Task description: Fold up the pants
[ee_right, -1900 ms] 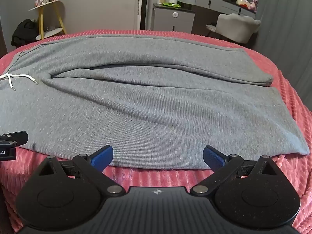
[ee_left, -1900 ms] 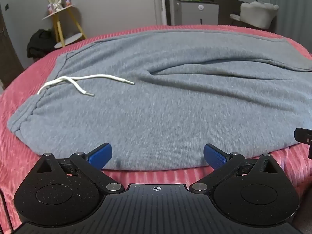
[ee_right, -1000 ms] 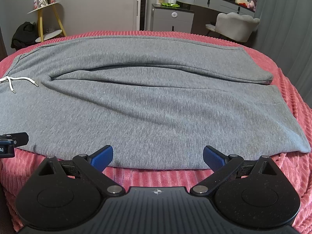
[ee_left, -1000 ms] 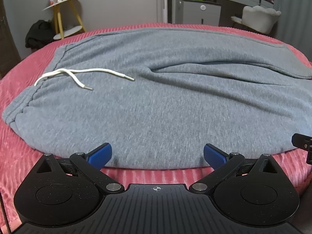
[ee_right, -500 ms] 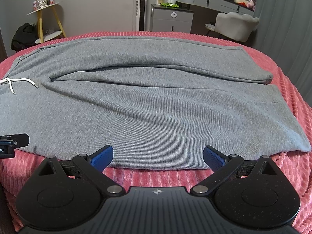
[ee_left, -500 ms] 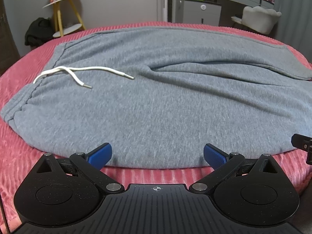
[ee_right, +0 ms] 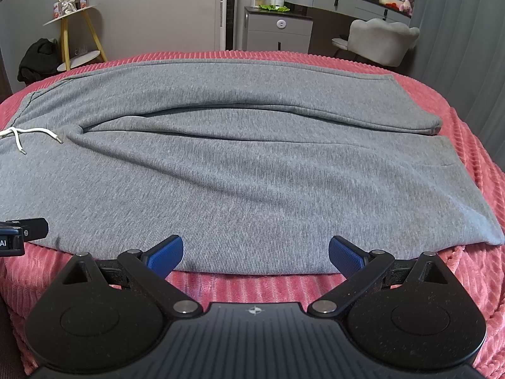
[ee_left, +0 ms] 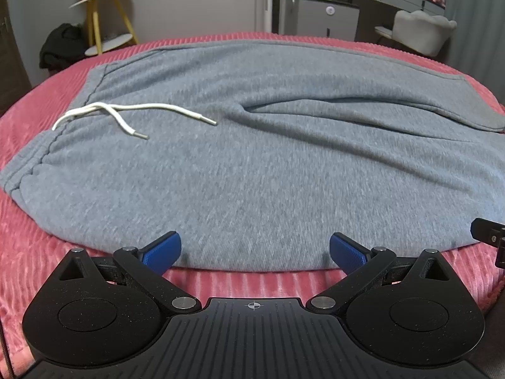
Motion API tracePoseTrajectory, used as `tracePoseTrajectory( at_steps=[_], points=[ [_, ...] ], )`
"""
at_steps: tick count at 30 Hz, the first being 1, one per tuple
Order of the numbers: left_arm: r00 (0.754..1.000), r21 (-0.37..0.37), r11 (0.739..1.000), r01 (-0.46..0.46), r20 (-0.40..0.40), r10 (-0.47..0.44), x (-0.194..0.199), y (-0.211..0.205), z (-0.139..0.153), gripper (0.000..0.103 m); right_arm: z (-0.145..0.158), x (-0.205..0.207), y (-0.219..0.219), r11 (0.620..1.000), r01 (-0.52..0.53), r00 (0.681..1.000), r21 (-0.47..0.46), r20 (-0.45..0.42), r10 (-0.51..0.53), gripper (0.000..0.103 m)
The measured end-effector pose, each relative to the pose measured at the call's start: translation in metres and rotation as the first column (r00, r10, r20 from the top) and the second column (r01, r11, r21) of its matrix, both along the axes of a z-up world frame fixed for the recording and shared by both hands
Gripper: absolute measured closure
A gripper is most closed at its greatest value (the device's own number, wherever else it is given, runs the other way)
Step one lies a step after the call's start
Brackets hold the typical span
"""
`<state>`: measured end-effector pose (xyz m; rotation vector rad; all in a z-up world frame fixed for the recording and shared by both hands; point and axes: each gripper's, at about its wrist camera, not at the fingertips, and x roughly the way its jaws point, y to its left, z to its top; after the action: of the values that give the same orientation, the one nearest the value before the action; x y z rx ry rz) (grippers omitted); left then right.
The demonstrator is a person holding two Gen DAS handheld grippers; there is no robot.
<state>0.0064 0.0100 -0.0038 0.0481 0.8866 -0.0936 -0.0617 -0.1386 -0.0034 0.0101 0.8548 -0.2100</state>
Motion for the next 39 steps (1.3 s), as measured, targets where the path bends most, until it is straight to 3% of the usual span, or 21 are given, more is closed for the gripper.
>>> tracePoseTrajectory(
  at_steps=[39],
  points=[
    [1.000, -0.016, 1.000, -0.005, -0.031, 0.004, 0.0028, 0.0018, -0.0029, 0.000, -0.0009, 0.0013, 0.0012, 1.000, 0.000, 1.000, 0.012, -0.003, 0.001, 0.004]
  ],
)
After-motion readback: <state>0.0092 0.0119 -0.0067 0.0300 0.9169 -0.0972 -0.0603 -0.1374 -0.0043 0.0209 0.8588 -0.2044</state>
